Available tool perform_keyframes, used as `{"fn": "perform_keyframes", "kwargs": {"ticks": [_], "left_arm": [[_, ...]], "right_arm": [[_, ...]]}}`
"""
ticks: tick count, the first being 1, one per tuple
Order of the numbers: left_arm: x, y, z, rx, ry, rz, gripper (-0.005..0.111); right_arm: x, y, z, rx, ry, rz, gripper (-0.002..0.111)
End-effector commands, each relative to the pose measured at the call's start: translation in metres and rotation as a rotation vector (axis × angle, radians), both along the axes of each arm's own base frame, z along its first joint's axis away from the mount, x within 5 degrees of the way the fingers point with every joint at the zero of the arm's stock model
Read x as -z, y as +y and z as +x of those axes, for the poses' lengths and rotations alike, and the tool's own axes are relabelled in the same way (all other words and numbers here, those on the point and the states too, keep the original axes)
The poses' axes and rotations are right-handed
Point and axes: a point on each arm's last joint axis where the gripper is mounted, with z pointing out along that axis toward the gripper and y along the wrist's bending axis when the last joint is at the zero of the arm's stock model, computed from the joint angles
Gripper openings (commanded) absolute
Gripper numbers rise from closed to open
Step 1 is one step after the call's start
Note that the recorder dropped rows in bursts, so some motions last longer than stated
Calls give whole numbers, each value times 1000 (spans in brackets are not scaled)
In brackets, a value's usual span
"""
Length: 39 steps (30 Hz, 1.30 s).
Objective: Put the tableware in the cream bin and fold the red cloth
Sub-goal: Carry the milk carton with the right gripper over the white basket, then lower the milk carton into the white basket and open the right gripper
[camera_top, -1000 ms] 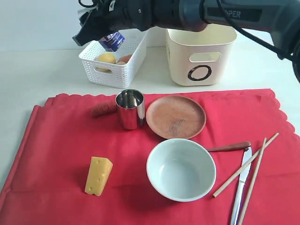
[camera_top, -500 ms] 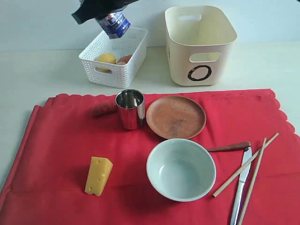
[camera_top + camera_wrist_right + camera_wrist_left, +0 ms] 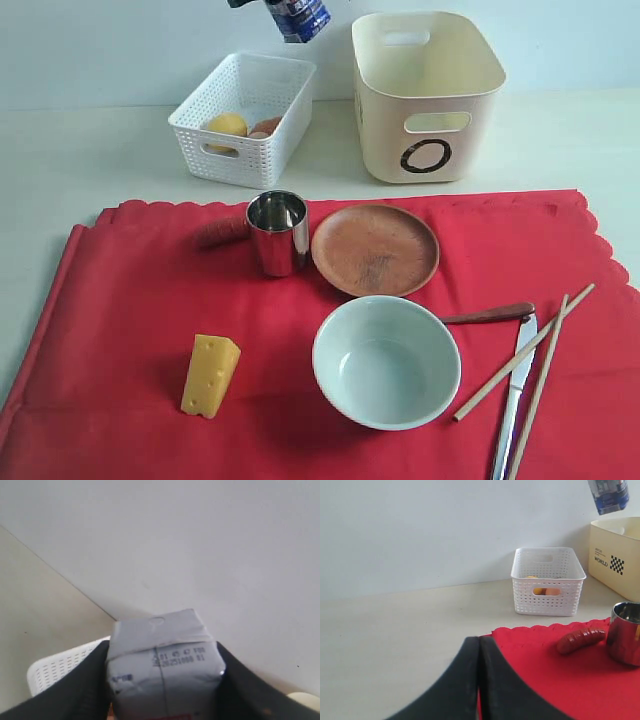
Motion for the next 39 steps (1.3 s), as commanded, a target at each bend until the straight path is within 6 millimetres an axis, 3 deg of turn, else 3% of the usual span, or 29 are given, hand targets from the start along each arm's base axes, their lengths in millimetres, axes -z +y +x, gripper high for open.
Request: {"fn": "perform_keyframes", "kwargs": {"ticks": [1,5,11,19,39], "left_arm": [[1,0,0,-5,-4,-4,1],[1,0,0,-5,-4,-4,1],[1,0,0,-5,-4,-4,1],[1,0,0,-5,-4,-4,1],[1,0,0,-5,-4,-6,1]], "right_arm": [[12,2,13,23,-90,41,0],[34,6,21,28,-99,43,0],[46,8,26,36,-123,51,3],[54,9,34,68,-214,120,36],[55,10,36,52,-273,125,35]]}}
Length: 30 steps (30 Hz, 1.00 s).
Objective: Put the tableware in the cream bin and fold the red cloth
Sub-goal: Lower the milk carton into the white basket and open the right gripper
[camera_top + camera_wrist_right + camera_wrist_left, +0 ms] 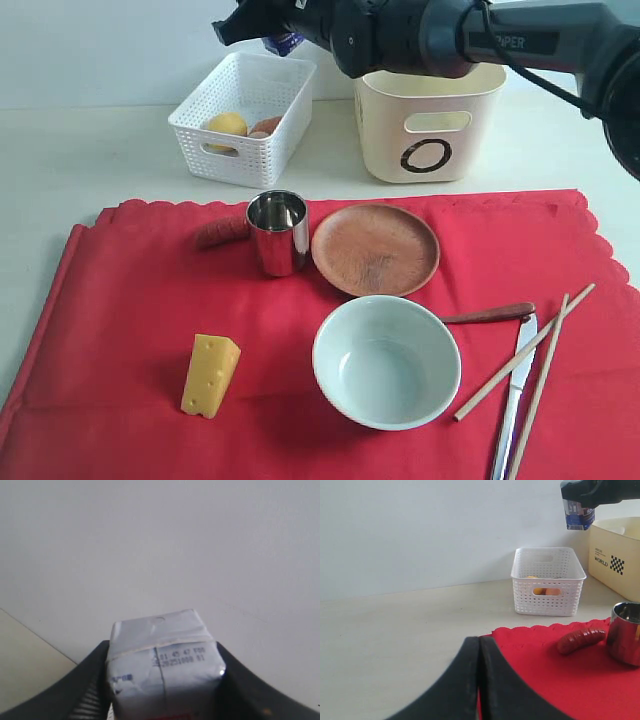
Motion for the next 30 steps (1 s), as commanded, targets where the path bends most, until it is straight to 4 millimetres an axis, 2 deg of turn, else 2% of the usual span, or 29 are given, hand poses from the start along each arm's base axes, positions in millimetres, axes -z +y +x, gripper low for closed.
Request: {"fn": "perform_keyframes", "kwargs": {"ticks": [1,13,18,25,30], "left_arm": [[1,0,0,-5,-4,-6,1],[1,0,0,-5,-4,-5,1],[1,0,0,-5,-4,-3,1],[1,0,0,-5,-4,-5,1],[1,0,0,-5,-4,-3,1]], "right_arm": [[-8,0,0,1,-55,14,35],[-9,0,0,-3,-73,-5,35],[-9,0,0,-6,-77,-20,32],[-11,-3,1,-3,-112,-63,45],[-11,-5,1,7,-85,-47,49]]}}
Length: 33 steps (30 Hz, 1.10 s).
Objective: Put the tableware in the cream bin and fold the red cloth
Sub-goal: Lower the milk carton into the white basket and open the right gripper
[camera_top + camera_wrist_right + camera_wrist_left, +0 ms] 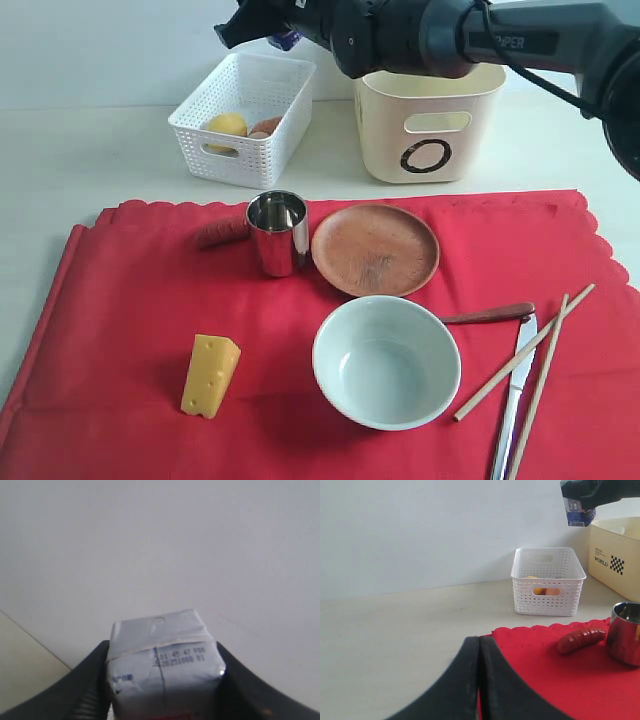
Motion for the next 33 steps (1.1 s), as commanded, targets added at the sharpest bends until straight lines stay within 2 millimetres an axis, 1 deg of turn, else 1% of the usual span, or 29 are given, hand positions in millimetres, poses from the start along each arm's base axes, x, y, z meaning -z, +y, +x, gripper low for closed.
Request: {"fn": "perform_keyframes", "kwargs": {"ticks": [1,15,23,33], "left_arm": [[1,0,0,-5,-4,-3,1],[1,0,0,-5,-4,-3,1],[1,0,0,-5,-4,-5,1],[1,0,0,-4,-4,-1,1]], "right_arm": [[-10,-5,1,15,-37,21,49],[-10,-5,1,15,-37,20,49],[-11,-5,2,3,-127,-129,49],[-11,-5,2,3,-132,-140,49]]}}
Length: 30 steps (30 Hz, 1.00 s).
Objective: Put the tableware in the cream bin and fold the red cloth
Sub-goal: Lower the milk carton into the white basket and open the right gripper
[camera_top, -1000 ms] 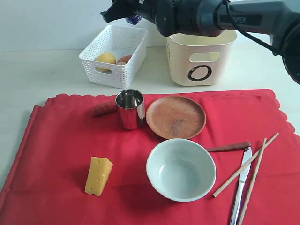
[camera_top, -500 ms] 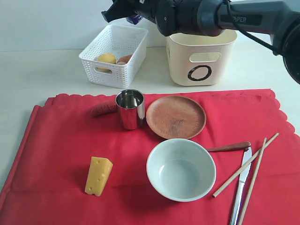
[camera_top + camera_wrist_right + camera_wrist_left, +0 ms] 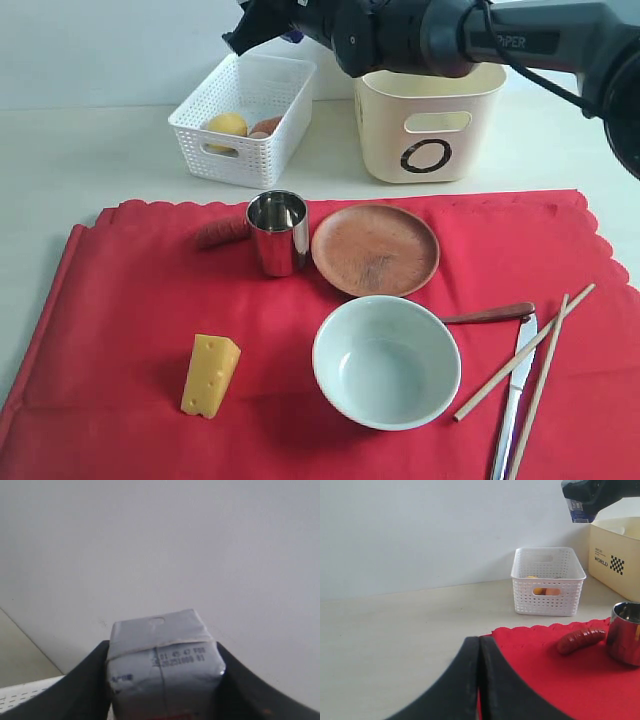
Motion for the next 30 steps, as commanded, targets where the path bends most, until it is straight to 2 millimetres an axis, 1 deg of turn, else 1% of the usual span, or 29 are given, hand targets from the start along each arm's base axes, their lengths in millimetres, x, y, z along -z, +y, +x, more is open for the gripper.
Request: {"fn": "perform_keyframes", "kwargs": {"ticks": [1,9,15,22,24,26,30], "left_arm": [[1,0,0,-4,-4,-1,1],[1,0,0,-5,-4,-6,1],[1,0,0,-5,-4,-6,1],[1,0,0,-4,-4,-1,1],[1,0,0,-4,-4,-1,1],[1,0,0,-5,-4,-3,1],[1,0,0,-5,-4,-5,1]], "right_arm": [[-11,-3,1,8,-67,2,50],[-11,-4,-1,5,-8,-7,54],[-20,-7,-5,0,51,-19,62],[-19,-7,-6,4,81,3,62],[-21,-7,-6,3,77,5,62],[-31,-8,-8,2,62,7,62],[-53,-12,-19,-12,117,-16,62]]}}
